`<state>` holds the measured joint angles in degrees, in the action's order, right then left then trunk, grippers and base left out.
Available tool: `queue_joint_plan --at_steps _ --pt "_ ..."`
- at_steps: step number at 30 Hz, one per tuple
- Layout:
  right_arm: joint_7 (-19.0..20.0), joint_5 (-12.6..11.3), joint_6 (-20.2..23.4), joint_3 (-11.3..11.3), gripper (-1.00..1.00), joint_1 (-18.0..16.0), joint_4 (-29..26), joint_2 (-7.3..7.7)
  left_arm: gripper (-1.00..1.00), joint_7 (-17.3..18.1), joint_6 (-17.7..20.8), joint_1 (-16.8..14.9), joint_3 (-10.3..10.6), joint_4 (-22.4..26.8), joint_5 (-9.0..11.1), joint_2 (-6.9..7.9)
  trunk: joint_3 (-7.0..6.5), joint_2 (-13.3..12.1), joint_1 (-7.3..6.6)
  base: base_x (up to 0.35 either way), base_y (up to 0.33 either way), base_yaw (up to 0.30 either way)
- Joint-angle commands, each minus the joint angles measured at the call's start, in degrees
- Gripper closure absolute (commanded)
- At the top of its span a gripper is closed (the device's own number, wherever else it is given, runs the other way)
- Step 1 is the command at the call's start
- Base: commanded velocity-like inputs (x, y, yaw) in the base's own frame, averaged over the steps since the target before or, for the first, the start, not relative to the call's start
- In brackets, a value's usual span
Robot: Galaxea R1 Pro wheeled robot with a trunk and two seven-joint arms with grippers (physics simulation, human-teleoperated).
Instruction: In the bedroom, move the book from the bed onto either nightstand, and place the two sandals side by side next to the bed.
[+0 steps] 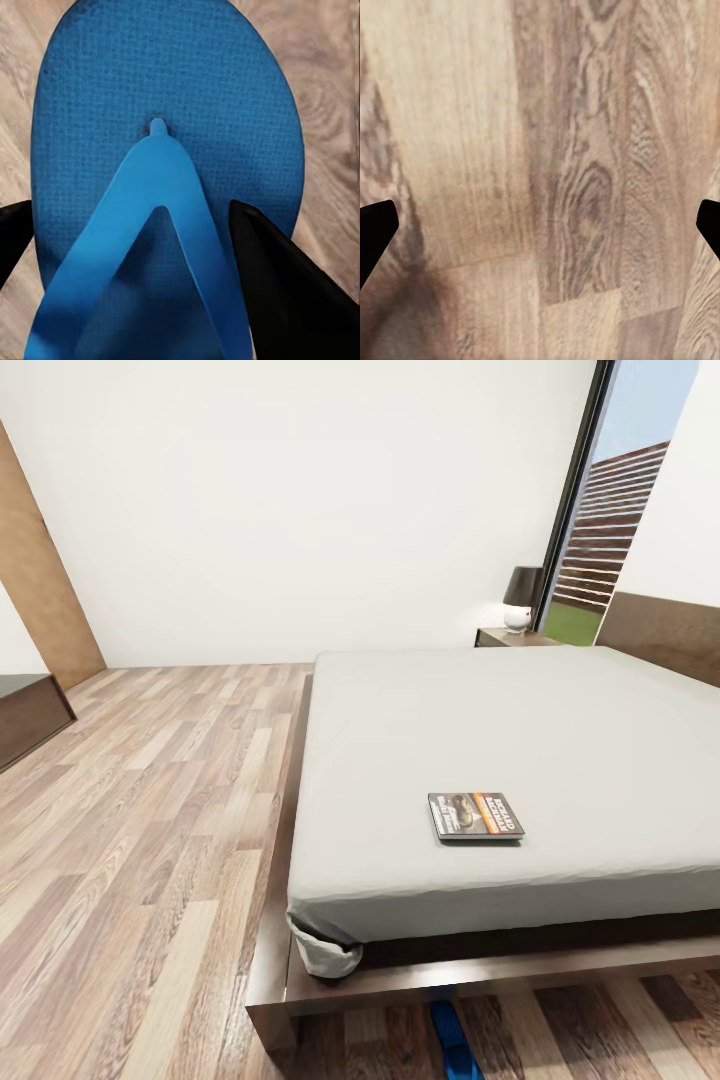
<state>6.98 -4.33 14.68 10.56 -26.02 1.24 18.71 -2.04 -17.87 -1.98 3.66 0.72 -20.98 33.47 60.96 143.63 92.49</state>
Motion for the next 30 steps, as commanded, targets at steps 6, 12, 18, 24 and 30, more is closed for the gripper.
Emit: queue_joint_plan --at_steps 6,12,18,24,30 --pt "0.22 -0.49 0.08 0.44 -1.0 -0.08 0.22 0.03 1.0 4.51 -0.26 -0.04 0.42 -0.08 -20.29 2.16 0.05 0.02 -0.01 0.0 0.0 0.0" --pt "0.22 -0.47 0.08 0.43 -1.0 -0.09 0.38 0.08 1.0 9.57 -0.71 -0.11 0.44 0.07 -35.35 2.82 0.05 0.02 -0.01 0.0 0.0 0.0" --pt "0.22 -0.46 0.08 0.43 -1.0 -0.09 0.37 0.24 1.0 10.41 -2.22 -0.05 1.95 0.1 -45.09 2.89 0.05 0.02 -0.01 0.0 0.0 0.0" --pt "0.22 -0.49 0.08 0.43 -1.0 -0.09 0.23 0.34 1.0 10.27 -2.43 -0.08 8.52 0.1 -57.58 2.96 0.05 0.02 -0.01 0.0 0.0 0.0" --pt "0.22 -0.43 0.08 0.43 -1.0 -0.08 0.35 0.47 1.0 10.54 -2.35 -0.12 12.0 0.25 -65.5 2.96 0.05 0.02 -0.01 0.0 0.0 0.0"
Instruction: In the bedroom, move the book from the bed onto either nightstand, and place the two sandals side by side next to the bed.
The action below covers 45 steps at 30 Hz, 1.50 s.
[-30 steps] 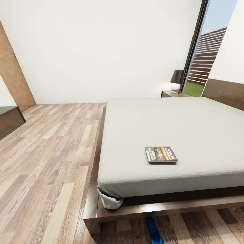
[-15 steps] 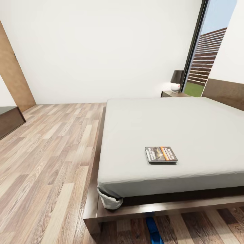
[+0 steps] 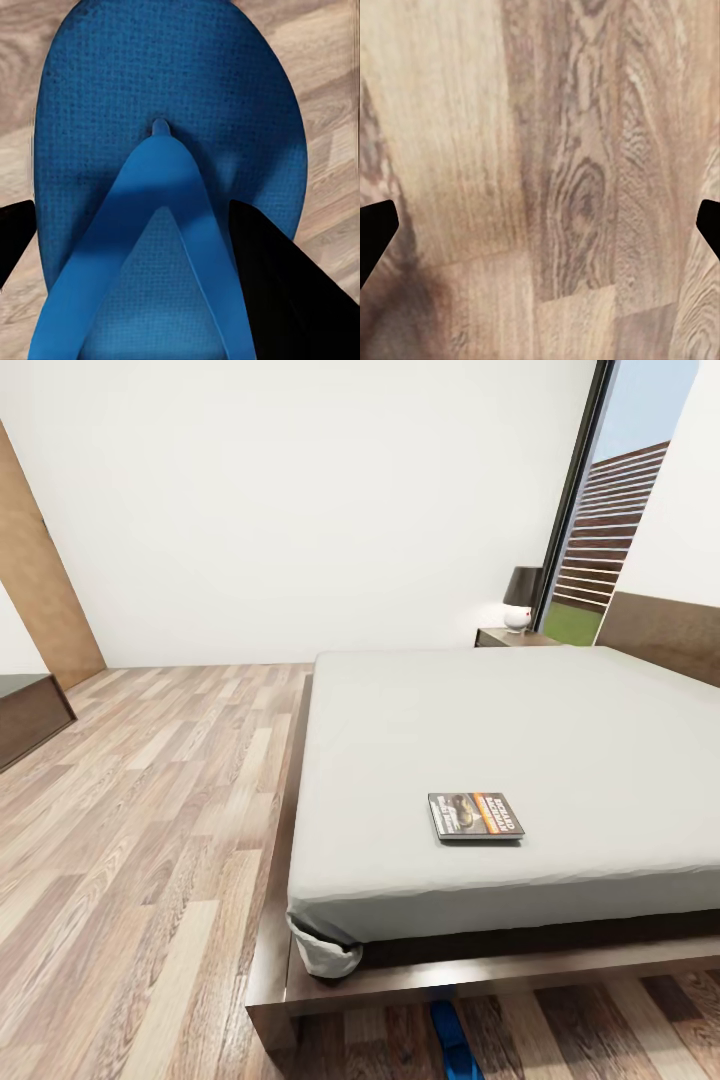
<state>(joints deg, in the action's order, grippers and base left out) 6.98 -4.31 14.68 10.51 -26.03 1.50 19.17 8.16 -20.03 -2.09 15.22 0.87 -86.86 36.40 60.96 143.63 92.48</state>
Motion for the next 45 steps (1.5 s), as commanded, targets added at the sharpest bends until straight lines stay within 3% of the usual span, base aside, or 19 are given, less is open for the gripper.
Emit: queue_joint_plan --at_steps 1,4,7,11,16,19,23,32,45 --pt "0.23 -0.45 0.08 0.48 -1.0 -0.06 0.12 0.02 1.0 0.45 -0.08 -0.01 0.64 0.12 -0.08 0.02 0.05 0.02 -0.01 0.0 0.0 0.0" --pt "0.23 -0.44 0.08 0.48 -1.0 -0.05 0.19 0.03 1.0 0.65 0.25 -0.06 1.33 0.15 -1.05 0.0 0.05 0.02 -0.01 0.0 0.0 0.0" --pt "0.23 -0.44 0.08 0.54 -1.0 -0.06 0.23 -0.03 1.0 0.43 0.84 -0.06 3.79 0.18 -2.86 0.0 0.05 0.02 -0.01 0.0 0.0 0.0" --pt "0.23 -0.44 0.08 0.56 -1.0 -0.06 0.25 -0.07 1.0 0.4 2.06 -0.09 5.3 0.18 -3.65 -0.18 0.05 0.02 -0.01 0.0 0.0 0.0" --pt "0.23 -0.44 0.08 0.57 -1.0 -0.07 0.25 -0.09 1.0 0.43 9.37 -0.12 5.31 0.12 -3.7 -0.25 0.05 0.02 -0.01 0.0 0.0 0.0" --pt "0.23 -0.44 0.08 0.57 -1.0 -0.05 0.26 -0.11 1.0 0.2 18.03 -0.12 5.55 0.08 -3.68 -0.27 0.05 0.02 -0.01 0.0 0.0 0.0" --pt "0.23 -0.44 0.08 0.57 -1.0 -0.06 0.27 -0.11 1.0 -0.48 22.61 -0.11 5.56 0.14 -3.78 -0.28 0.05 0.02 -0.01 0.0 0.0 0.0" --pt "0.23 -0.44 0.08 0.65 -1.0 -0.05 0.22 -0.21 1.0 -7.98 23.58 -0.1 5.79 0.08 -3.77 -0.28 0.05 0.02 -0.01 0.0 0.0 0.0" --pt "0.23 -0.41 0.08 0.66 -1.0 -0.01 0.13 -0.17 1.0 -8.83 23.58 -0.07 6.4 -0.02 -4.44 -0.28 0.05 0.02 -0.01 0.0 0.0 0.0"
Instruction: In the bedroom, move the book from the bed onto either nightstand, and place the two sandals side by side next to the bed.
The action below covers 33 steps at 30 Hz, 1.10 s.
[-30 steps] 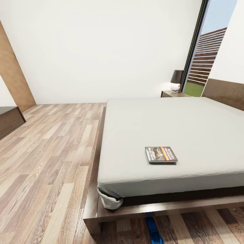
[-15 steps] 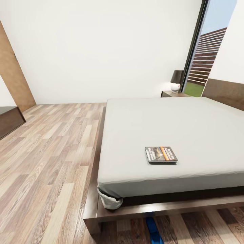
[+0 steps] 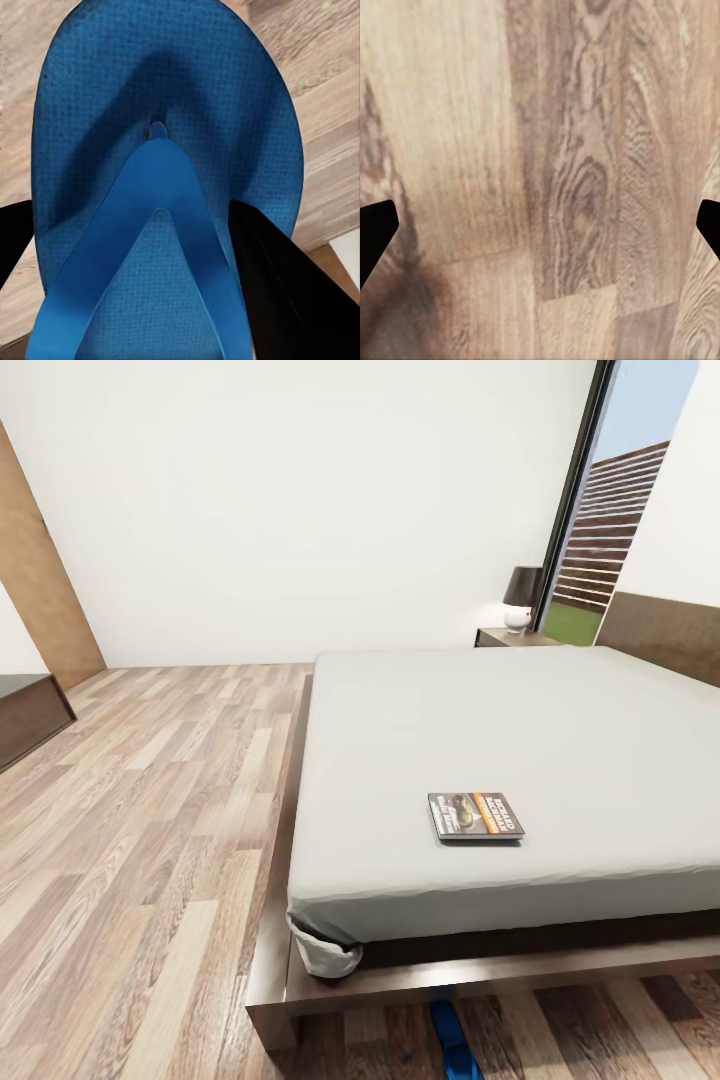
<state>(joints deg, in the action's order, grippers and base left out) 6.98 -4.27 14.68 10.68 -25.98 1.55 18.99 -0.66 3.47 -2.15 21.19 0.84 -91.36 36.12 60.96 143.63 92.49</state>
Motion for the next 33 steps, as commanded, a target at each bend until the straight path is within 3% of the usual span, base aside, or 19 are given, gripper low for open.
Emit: queue_joint_plan --at_steps 1,5,9,10,15,16,20,23,33 --pt "0.23 -0.45 0.08 0.48 -1.0 -0.06 0.09 0.01 1.0 -0.14 -0.01 0.0 0.54 0.01 -0.3 0.0 0.05 0.02 -0.01 0.0 0.0 0.0" --pt "0.23 -0.45 0.08 0.55 -1.0 -0.05 0.11 0.0 1.0 -1.41 -0.34 0.02 1.89 0.06 -3.39 0.0 0.05 0.02 -0.01 0.0 0.0 0.0" --pt "0.23 -0.47 0.07 0.61 -1.0 -0.06 0.11 0.0 1.0 -3.85 -0.53 0.02 4.31 0.06 -7.6 0.0 0.05 0.02 -0.01 0.0 0.0 0.0" --pt "0.23 -0.47 -0.4 0.63 -1.0 -0.05 0.15 -0.02 1.0 -5.44 -0.57 0.01 5.15 0.15 -9.49 -0.01 0.05 0.02 -0.01 0.0 0.0 0.0" --pt "0.28 -0.47 -3.07 0.65 -1.0 -0.06 0.31 -0.13 1.0 -8.8 -0.67 -0.03 6.14 0.41 -14.9 -0.06 0.05 0.02 -0.01 0.0 0.0 0.0" --pt "0.31 -0.48 -3.64 0.65 -1.0 -0.07 0.33 -0.14 1.0 -9.51 -0.67 -0.13 6.33 0.5 -17.06 -0.1 0.05 0.02 -0.01 0.0 0.0 0.0" --pt "0.37 -0.48 -4.36 0.66 -1.0 -0.06 0.46 -0.17 1.0 -10.35 -0.52 -0.45 6.55 0.72 -20.86 -0.35 0.05 0.02 -0.01 0.0 0.0 0.0" --pt "0.39 -0.48 -4.62 0.66 -1.0 -0.04 0.52 -0.12 1.0 -10.56 -0.39 -0.59 6.63 1.51 -22.25 -0.69 0.05 0.02 -0.01 0.0 0.0 0.0" --pt "0.4 -0.46 -4.74 0.66 -1.0 -0.03 0.54 -0.14 1.0 -10.44 -0.34 -0.69 7.47 2.82 -23.2 -1.5 0.05 0.02 -0.01 0.0 0.0 0.0"
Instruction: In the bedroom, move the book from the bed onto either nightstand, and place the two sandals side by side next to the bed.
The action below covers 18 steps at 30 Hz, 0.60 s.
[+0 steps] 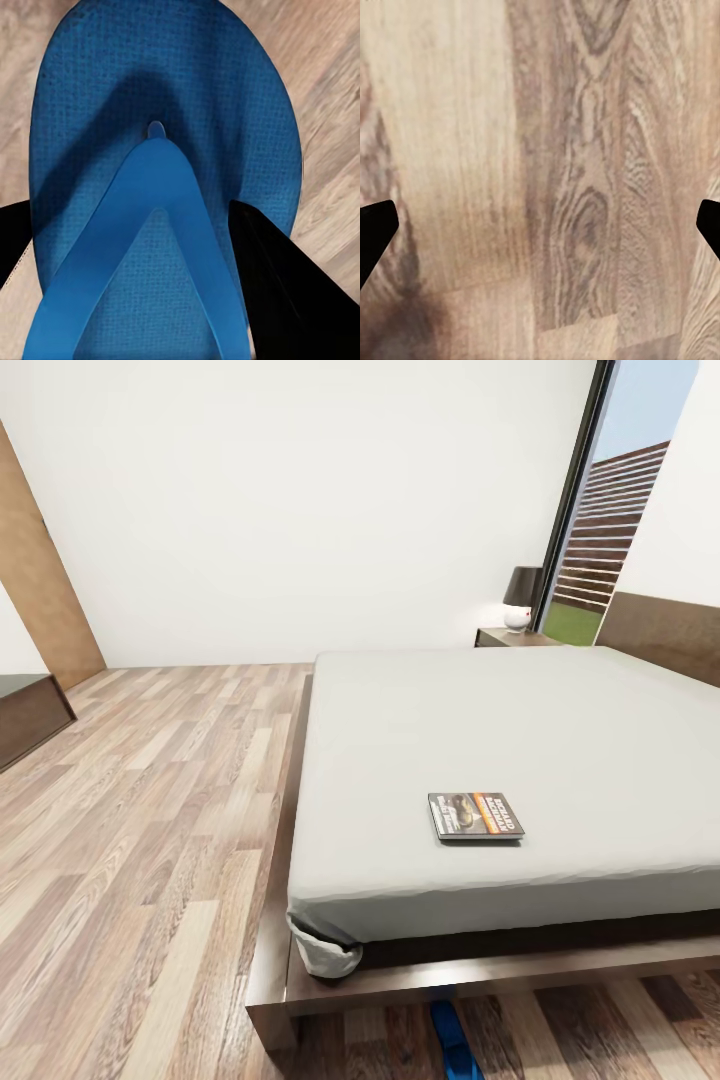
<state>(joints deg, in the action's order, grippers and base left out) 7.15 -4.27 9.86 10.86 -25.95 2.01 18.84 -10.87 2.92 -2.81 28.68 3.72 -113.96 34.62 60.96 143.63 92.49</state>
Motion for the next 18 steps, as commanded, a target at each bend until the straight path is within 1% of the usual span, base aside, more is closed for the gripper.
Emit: queue_joint_plan --at_steps 1,2,3,6,7,12,18 --pt "0.23 -0.46 0.09 0.47 -1.0 -0.06 0.09 0.03 1.0 -0.24 0.22 -0.08 0.07 0.02 -1.22 -0.06 0.05 0.02 -0.01 0.0 0.0 0.0" --pt "0.23 -0.46 0.09 0.47 -1.0 -0.06 0.09 0.03 1.0 -0.24 0.22 -0.08 0.07 0.02 -1.22 -0.06 0.05 0.02 -0.01 0.0 0.0 0.0" --pt "0.23 -0.46 0.1 0.47 -1.0 -0.08 0.09 0.04 1.0 -0.27 0.23 -0.11 0.13 0.07 -2.11 -0.1 0.05 0.02 -0.01 0.0 0.0 0.0" --pt "0.23 -0.44 0.14 0.47 -1.0 -0.07 0.09 0.05 1.0 -0.37 0.38 -0.19 0.17 0.35 -3.64 -0.14 0.05 0.02 -0.01 0.0 0.0 0.0" --pt "0.23 -0.45 0.14 0.47 -1.0 -0.08 0.09 0.03 1.0 -0.39 0.4 -0.21 0.18 0.5 -3.87 -0.14 0.05 0.02 -0.01 0.0 0.0 0.0" --pt "0.23 -0.47 0.15 0.47 -1.0 -0.07 0.11 -0.12 1.0 -0.35 0.39 -0.25 0.21 1.28 -4.56 -0.16 0.05 0.02 -0.01 0.0 0.0 0.0" --pt "0.2 -0.47 0.35 0.47 -1.0 0.07 0.12 -0.19 1.0 -0.21 0.6 -0.26 0.23 1.61 -4.92 -0.16 0.02 0.02 -0.01 0.0 0.0 -0.023"
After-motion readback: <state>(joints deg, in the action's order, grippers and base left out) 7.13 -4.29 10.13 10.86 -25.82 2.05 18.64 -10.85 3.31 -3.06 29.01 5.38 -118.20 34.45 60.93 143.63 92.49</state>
